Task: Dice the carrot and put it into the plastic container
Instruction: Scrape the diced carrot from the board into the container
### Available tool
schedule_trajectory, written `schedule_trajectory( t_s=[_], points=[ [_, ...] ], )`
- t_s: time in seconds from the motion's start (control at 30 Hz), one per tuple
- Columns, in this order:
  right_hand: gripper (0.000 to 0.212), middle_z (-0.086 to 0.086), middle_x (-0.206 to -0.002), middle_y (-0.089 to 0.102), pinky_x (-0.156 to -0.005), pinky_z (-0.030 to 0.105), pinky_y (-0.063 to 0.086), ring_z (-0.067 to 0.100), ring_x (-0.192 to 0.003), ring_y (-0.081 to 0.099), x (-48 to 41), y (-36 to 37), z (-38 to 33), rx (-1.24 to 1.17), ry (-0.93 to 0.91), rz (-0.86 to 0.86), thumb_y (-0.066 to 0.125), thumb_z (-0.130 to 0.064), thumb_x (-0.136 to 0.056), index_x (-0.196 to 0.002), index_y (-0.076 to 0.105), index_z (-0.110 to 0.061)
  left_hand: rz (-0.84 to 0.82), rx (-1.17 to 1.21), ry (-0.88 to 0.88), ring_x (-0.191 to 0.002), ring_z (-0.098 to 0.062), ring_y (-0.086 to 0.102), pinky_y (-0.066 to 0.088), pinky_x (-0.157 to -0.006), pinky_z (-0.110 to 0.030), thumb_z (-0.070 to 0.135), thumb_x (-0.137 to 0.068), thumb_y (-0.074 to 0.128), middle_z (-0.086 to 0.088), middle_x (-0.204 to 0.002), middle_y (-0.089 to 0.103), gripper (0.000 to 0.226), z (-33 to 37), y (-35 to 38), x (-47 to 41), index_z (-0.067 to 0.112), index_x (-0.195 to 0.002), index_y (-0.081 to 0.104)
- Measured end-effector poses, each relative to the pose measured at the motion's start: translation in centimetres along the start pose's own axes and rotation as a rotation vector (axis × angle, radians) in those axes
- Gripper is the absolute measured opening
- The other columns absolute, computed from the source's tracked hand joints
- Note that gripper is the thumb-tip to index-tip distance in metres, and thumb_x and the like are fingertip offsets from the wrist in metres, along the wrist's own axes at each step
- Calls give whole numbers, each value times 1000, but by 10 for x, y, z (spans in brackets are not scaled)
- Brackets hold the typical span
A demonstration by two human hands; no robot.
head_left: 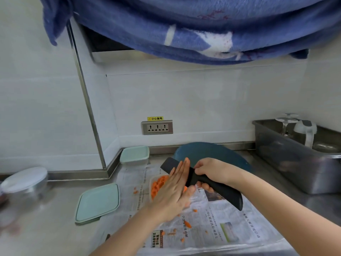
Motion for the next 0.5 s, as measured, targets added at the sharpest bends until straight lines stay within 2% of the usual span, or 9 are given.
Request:
schedule_trajectory(
  t_s=[0.1, 0.2, 0.3, 0.37, 0.43, 0.5],
  points=[
    [18, 9, -61, 58, -43, 25, 41, 16, -43, 46, 3, -12, 3, -50, 24, 55, 38, -10, -98, -107, 51, -1, -31, -20, -181, -134, 5, -31, -21, -104, -9, 61, -89, 3, 17, -144, -36, 69, -17, -2, 7, 29, -140, -29],
    [14, 6, -65, 62, -43, 22, 41, 12, -43, 48, 9, -26, 3, 40, 6, 109, 42, -15, -100, -109, 50, -8, -119, -39, -366, -132, -3, -30, -16, -108, -23, 65, -88, 6, 13, -144, -35, 76, -38, -5, 17, 26, -143, -29],
    [3, -1, -76, 64, -51, 20, 43, 8, -54, 54, 16, -31, 5, 506, -159, 237, 49, -22, -98, -96, 49, -20, -49, -93, -420, -136, -13, -33, -17, -112, -31, 69, -87, 17, 4, -148, -39, 87, -47, -9, 19, 22, -141, -35],
    [6, -3, -77, 59, -50, 20, 39, 11, -61, 53, 18, -23, 9, 801, -248, 332, 49, -26, -97, -92, 46, -23, 45, -150, -412, -135, -17, -39, -21, -111, -32, 57, -94, 32, -1, -145, -45, 93, -39, -13, 18, 18, -136, -41],
    [5, -2, -76, 52, -47, 22, 32, 15, -63, 48, 18, -11, 13, 1070, -291, 403, 48, -22, -98, -99, 43, -22, 138, -195, -365, -130, -16, -45, -28, -106, -29, 47, -96, 40, -1, -141, -50, 97, -23, -19, 17, 17, -131, -46],
    [19, -1, -75, 44, -46, 22, 24, 16, -66, 41, 17, -1, 14, 1247, -295, 448, 51, -10, -94, -110, 43, -16, 177, -230, -287, -128, -13, -48, -31, -103, -28, 42, -96, 44, 4, -137, -54, 99, -5, -21, 17, 20, -130, -46]
  ],
)
Point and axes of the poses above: each hand's wrist, its own x-axis away from the middle knuckle, its own y-axis out of the palm, z = x × y, the point moved 2 cm from there along -x, towards the middle knuckle
